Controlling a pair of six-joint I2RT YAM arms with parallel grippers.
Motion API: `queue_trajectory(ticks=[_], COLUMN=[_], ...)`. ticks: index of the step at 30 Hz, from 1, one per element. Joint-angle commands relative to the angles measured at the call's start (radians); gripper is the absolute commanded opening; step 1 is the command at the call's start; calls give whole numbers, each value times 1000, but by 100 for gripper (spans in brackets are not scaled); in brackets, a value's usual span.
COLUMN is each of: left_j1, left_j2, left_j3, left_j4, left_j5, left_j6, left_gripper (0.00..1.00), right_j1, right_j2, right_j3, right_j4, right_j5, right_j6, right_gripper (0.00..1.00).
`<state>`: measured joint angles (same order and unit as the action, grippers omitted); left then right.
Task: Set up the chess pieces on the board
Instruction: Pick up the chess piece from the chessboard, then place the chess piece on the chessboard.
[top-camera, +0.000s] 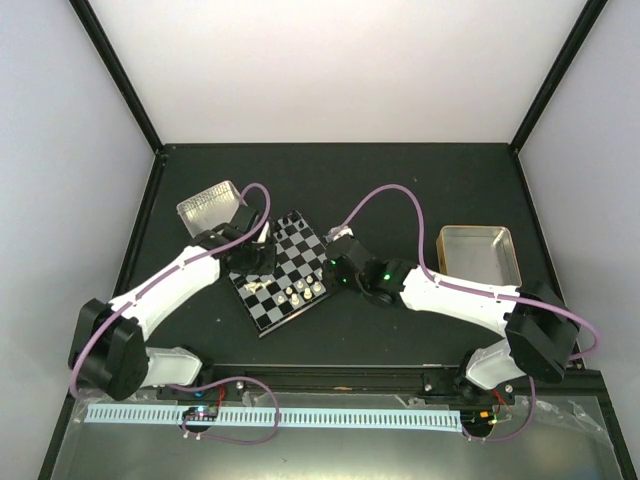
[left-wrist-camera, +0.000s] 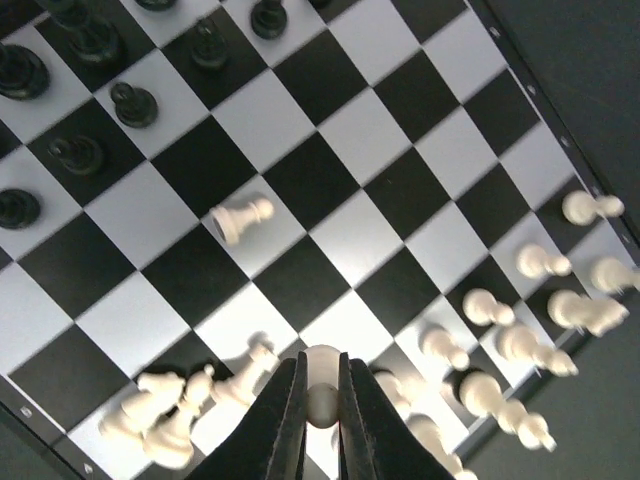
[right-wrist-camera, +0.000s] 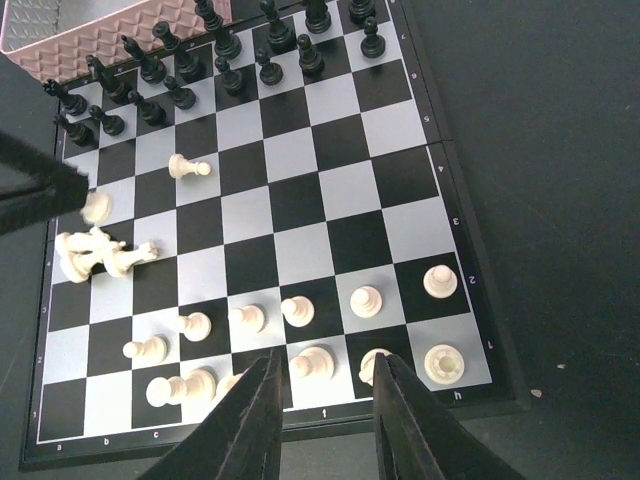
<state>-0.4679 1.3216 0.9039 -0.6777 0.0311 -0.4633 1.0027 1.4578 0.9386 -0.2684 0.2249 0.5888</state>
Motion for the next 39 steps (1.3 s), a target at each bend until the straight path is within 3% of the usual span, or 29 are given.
queue_trajectory(ticks=[1,11,18,30,35,39], left_j1=[-43,-138,-152,-152,-152,-152], left_j2=[-71,-83,-47,16,21,8], left_j3=[-47,-121,-165,-172,-179,-168], left_j4=[-90,-144,-75,-58,-54,-69], left_j5=[51,-38,24,-44,-36,-35], left_j6=[-4,-76,-70,-70,-75,-75], left_gripper=[10,11,12,12,17,27], right_j1=[-4,-4,-4,-6,-7,-9], right_j2=[-5,34,41,48,47,43], right_j3=[-11,1,0,-3,-8,-10], right_j4=[30,41,40,53,60,65], right_j5=[2,-12,-12,-20,-34,-50], right_j6=[15,28,24,17,9,11], right_gripper=[28,28,28,28,28,28])
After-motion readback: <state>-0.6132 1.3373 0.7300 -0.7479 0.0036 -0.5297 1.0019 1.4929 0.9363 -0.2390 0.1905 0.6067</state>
